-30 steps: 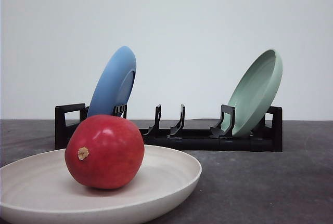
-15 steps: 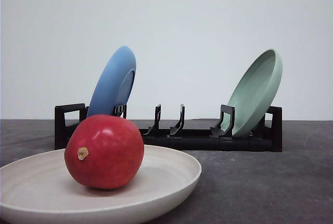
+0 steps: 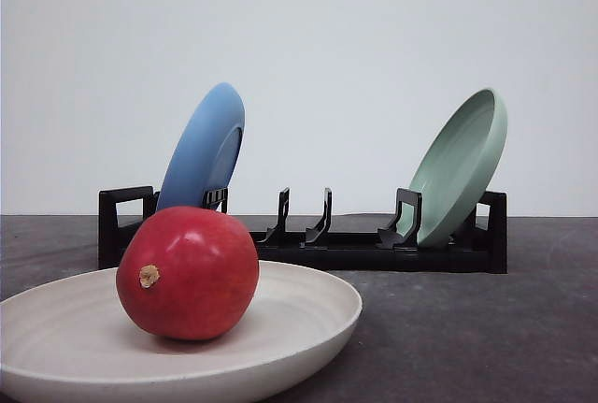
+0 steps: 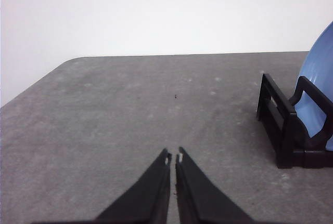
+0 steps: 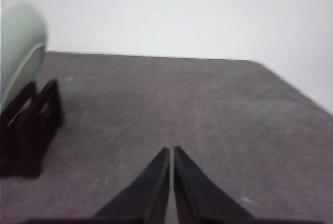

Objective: Place pomegranate in white plate

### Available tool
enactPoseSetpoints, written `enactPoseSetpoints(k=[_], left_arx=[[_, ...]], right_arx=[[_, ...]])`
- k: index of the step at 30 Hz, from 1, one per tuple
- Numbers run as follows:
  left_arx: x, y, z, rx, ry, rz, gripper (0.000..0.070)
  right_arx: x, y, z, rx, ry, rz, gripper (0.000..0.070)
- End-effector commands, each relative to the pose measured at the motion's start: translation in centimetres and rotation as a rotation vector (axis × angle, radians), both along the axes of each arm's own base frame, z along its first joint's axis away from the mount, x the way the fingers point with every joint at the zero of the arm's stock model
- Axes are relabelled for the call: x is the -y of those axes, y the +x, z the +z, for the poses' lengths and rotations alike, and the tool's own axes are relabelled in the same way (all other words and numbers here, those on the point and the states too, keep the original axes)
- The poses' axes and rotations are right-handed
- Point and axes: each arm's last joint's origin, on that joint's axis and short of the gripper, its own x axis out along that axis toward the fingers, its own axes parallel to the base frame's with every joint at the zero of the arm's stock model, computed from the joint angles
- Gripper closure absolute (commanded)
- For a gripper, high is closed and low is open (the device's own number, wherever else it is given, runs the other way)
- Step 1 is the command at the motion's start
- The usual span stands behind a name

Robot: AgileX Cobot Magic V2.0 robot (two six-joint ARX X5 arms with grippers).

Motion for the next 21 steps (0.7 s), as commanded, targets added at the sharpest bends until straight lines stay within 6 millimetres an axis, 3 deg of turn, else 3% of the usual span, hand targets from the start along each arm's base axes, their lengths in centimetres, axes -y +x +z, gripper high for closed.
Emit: enactPoseSetpoints(k=[1, 9, 21], left_arx=[[0.0, 0.0, -0.2, 0.0, 0.008, 0.001, 0.07], [0.0, 0.0, -0.2, 0.0, 0.008, 0.001, 0.07], [0.0, 0.1, -0.2, -0.001, 0.008, 0.001, 0.07]], right_arx=[[-0.1, 0.0, -0.2, 0.012, -0.009, 0.026, 0.0691], [-0.3, -0.2, -1.7, -0.122, -0.026, 0.084, 0.0691], [-0.6, -0.2, -1.7, -0.121, -0.012, 0.112, 0.0691]])
